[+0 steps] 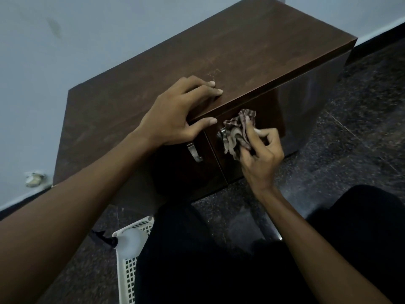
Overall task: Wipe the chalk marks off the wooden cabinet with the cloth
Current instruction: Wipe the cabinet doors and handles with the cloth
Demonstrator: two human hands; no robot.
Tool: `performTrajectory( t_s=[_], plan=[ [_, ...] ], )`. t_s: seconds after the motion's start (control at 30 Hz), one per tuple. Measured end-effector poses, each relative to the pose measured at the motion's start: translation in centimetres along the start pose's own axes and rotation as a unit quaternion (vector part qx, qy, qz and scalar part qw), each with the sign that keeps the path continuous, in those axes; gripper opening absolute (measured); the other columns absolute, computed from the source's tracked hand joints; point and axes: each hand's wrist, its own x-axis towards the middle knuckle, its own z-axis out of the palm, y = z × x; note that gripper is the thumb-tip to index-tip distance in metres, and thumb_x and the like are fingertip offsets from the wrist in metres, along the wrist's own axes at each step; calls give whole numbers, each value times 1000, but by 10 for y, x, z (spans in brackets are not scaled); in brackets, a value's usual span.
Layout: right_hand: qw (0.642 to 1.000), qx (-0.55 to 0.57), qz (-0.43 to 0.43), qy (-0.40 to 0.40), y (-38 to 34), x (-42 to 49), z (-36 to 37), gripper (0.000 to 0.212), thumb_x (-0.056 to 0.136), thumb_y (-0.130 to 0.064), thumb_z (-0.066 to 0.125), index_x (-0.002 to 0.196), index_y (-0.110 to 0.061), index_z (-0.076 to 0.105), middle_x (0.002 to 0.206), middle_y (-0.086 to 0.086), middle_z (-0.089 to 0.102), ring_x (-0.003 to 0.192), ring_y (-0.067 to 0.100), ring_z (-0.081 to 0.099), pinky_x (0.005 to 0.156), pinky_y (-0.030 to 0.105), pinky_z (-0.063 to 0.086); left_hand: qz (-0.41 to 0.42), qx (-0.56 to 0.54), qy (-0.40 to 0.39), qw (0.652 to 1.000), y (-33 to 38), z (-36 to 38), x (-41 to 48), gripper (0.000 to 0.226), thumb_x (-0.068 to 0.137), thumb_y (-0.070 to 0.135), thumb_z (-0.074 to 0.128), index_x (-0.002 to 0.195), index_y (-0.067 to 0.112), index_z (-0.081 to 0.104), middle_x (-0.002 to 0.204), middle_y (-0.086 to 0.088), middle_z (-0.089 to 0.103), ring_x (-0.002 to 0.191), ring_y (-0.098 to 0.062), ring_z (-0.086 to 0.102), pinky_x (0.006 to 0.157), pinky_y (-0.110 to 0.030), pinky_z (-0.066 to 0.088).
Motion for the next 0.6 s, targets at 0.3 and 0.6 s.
performTrajectory(
  t_s=[0.3, 0.6],
  plan=[
    [994, -68, -81, -38, 16, -9, -4, 47, 78, 9, 69, 120, -12, 70, 84, 15, 59, 74, 29, 55, 58, 35, 49, 6, -10, 7, 1000, -5, 2, 1, 56, 90, 45, 72, 140, 21, 61, 141, -2, 59, 134, -18, 53, 104, -48, 51],
    [995, -71, -72, -23, 16, -8, 1, 37, 85, 2, 70, 121, -8, 70, 86, 17, 60, 73, 29, 58, 58, 38, 52, 6, -2, 7, 1000, -4, 2, 1, 57, 90, 46, 69, 141, 22, 59, 143, -1, 58, 134, -19, 53, 101, -49, 52]
  ],
)
